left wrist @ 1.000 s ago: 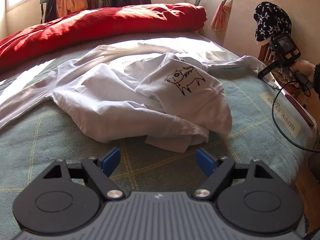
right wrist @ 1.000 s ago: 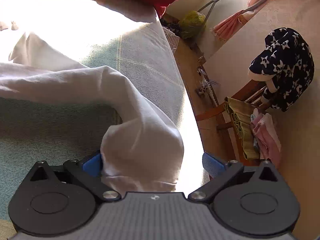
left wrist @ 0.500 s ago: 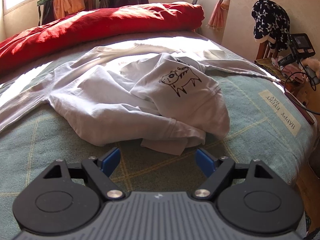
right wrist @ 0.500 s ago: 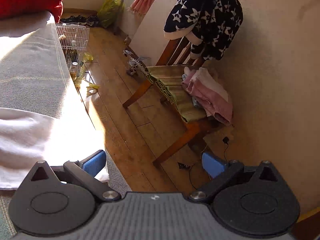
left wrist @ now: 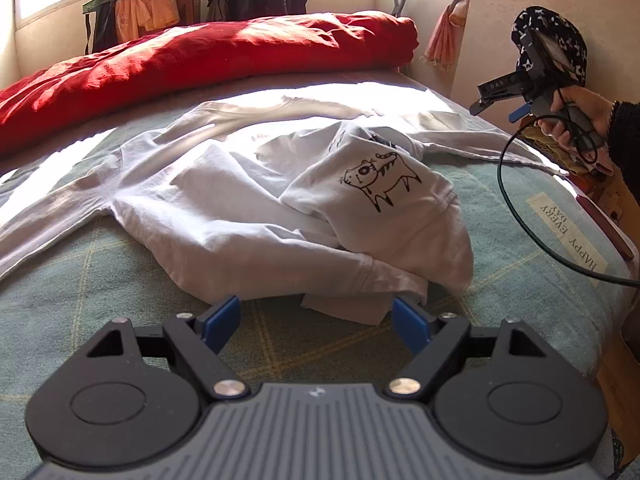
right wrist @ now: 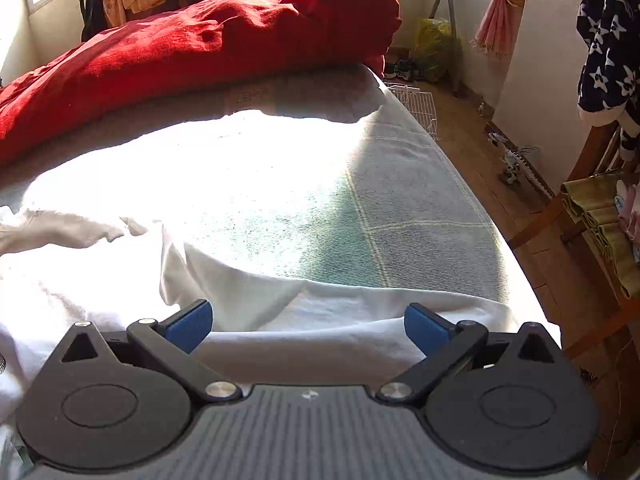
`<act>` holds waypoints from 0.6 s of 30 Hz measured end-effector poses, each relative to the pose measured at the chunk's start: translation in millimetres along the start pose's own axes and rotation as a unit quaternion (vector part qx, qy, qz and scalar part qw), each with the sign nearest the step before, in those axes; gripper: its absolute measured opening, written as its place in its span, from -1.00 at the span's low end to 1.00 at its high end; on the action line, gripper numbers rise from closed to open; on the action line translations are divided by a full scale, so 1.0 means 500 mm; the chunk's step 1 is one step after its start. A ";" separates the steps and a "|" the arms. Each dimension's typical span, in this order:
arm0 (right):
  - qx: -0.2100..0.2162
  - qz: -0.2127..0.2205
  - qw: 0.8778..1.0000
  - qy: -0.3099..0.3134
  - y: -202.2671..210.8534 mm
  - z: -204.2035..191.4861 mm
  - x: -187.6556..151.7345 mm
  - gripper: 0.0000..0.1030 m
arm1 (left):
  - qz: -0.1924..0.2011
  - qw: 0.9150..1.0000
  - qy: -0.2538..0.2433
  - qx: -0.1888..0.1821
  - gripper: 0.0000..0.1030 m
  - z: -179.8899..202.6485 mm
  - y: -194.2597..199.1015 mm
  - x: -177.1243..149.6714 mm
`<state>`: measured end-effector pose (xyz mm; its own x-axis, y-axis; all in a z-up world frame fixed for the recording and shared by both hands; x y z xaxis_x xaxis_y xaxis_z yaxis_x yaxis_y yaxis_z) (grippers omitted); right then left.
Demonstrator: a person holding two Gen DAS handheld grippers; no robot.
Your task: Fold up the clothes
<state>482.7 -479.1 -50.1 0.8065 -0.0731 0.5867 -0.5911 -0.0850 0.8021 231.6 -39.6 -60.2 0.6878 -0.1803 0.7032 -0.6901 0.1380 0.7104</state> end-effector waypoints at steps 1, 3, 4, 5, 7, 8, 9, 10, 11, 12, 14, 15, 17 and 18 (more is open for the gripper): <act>-0.001 -0.009 1.000 0.004 -0.016 -0.016 0.004 1.00 | -0.001 1.000 0.003 0.003 0.61 -0.006 -0.002 -0.001; -0.002 -0.026 1.000 0.012 -0.047 -0.047 0.013 1.00 | -0.003 1.000 0.008 0.009 0.61 -0.018 -0.007 -0.002; -0.013 -0.037 0.999 0.017 -0.069 -0.055 0.014 1.00 | -0.003 1.000 0.010 0.012 0.61 -0.023 -0.009 -0.002; -0.025 -0.048 0.998 0.021 -0.091 -0.063 0.016 1.00 | -0.003 1.000 0.011 0.014 0.61 -0.027 -0.011 -0.002; -0.051 -0.060 0.997 0.023 -0.134 -0.071 0.017 1.00 | -0.003 1.000 0.013 0.019 0.61 -0.035 -0.014 -0.003; -0.058 -0.062 0.996 0.021 -0.155 -0.072 0.018 1.00 | -0.003 1.000 0.014 0.021 0.61 -0.039 -0.015 -0.003; -0.060 -0.056 0.996 0.014 -0.169 -0.070 0.022 1.00 | -0.003 1.000 0.016 0.022 0.61 -0.043 -0.015 -0.003; -0.058 -0.044 0.997 0.000 -0.182 -0.066 0.027 1.00 | -0.003 1.000 0.017 0.024 0.61 -0.047 -0.016 -0.003; -0.058 -0.034 0.998 -0.009 -0.191 -0.064 0.036 1.00 | -0.003 0.999 0.019 0.026 0.61 -0.051 -0.016 -0.003; -0.058 -0.029 0.998 -0.017 -0.199 -0.061 0.045 1.00 | -0.003 0.999 0.020 0.027 0.61 -0.054 -0.017 -0.003; -0.061 -0.019 0.997 -0.030 -0.216 -0.055 0.063 1.00 | -0.004 0.999 0.022 0.029 0.61 -0.061 -0.018 -0.003; -0.063 -0.013 0.997 -0.035 -0.217 -0.055 0.069 1.00 | -0.004 0.999 0.022 0.029 0.61 -0.063 -0.018 -0.004; -0.063 -0.001 0.997 -0.039 -0.205 -0.056 0.078 1.00 | -0.004 0.999 0.022 0.029 0.61 -0.068 -0.018 -0.004; -0.062 0.004 0.997 -0.039 -0.192 -0.058 0.081 1.00 | -0.003 0.999 0.021 0.028 0.61 -0.070 -0.018 -0.004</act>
<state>572.3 -445.2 -100.4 0.7953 -0.1517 0.5870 -0.5885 0.0396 0.8075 244.5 -6.6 -67.0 0.7004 -0.1388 0.7001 -0.6965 0.0812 0.7130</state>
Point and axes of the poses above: each gripper's, at about its wrist camera, not at the fingertips, and y roughly against the way its jaws point, z to its right, x to its top, the point moved 2 cm from there along -y, roughly the way its jaws point, and after that the axes turned 6 degrees about x, right-handed, at the moved point
